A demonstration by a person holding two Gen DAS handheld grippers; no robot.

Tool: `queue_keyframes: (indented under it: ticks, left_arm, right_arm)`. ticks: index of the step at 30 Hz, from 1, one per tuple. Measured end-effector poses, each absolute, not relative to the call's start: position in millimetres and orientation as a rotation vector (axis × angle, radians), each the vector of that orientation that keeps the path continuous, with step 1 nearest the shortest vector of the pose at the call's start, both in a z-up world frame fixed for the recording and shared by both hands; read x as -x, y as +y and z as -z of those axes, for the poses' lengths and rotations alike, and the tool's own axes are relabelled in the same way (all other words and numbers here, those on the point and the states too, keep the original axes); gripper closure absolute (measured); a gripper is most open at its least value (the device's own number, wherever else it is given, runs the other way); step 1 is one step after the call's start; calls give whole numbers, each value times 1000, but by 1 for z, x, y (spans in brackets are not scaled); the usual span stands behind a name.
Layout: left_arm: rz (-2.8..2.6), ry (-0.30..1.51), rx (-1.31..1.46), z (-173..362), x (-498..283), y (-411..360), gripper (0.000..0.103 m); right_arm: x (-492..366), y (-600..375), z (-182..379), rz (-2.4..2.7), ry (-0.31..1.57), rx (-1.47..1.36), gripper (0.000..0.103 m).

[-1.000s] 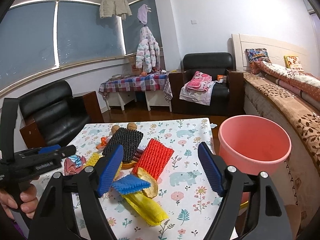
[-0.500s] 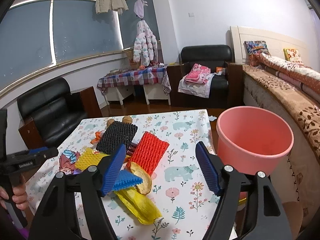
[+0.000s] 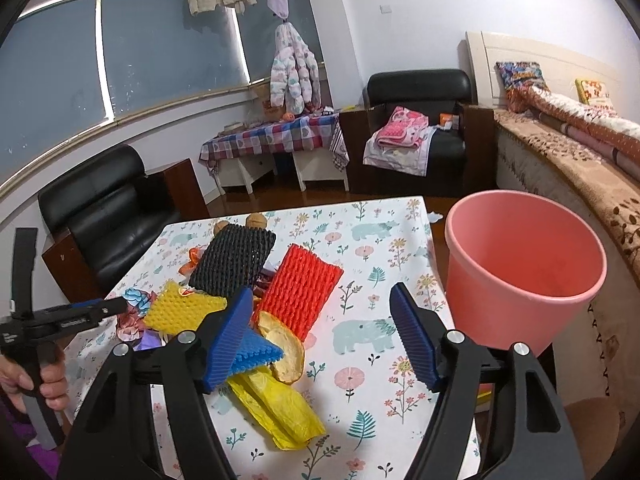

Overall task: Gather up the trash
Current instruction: 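Grasp the pink-blue wrapper with the left tool while the right tool grasps the red foam net, then carry both items to the pink bucket and open the right tool over it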

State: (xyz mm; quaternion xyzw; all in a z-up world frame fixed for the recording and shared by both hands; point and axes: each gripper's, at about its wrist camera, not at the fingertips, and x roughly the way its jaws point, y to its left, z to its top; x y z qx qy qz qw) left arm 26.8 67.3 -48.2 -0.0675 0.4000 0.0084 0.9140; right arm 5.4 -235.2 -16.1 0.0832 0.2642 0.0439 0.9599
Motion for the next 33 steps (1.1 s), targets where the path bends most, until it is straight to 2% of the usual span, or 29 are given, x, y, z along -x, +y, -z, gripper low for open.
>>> queue_keyframes:
  ticks: [2, 3, 5, 9, 10, 13, 17, 23, 25, 28, 33]
  left_arm:
    - [-17, 843, 130, 53, -32, 65, 59]
    - [-20, 850, 127, 55, -34, 65, 61]
    - [-38, 849, 114, 58, -37, 66, 74]
    - [-37, 833, 123, 56, -38, 71, 80]
    - [-38, 829, 121, 55, -38, 71, 96]
    - [-33, 818, 137, 50, -38, 74, 96]
    - [-41, 804, 130, 47, -39, 76, 96]
    - [-33, 784, 150, 39, -39, 79, 96]
    - [-27, 771, 146, 34, -39, 77, 96]
    - [-16, 755, 145, 27, -38, 74, 96]
    - [8, 724, 136, 14, -35, 63, 96]
  right_arm:
    - [-14, -240, 17, -99, 556, -186, 34]
    - [-17, -242, 18, -105, 568, -192, 37]
    - [-28, -244, 22, -131, 611, -208, 38]
    - [-51, -245, 35, -187, 690, -241, 43]
    - [-59, -245, 39, -197, 713, -253, 45]
    - [-76, -245, 49, -220, 763, -293, 51]
    - [-99, -238, 64, -224, 836, -296, 53]
    - [-108, -230, 77, -204, 895, -290, 72]
    - [-107, -230, 77, -215, 893, -298, 88]
    - [-101, -233, 73, -228, 865, -320, 98]
    - [-84, -242, 55, -218, 786, -310, 102]
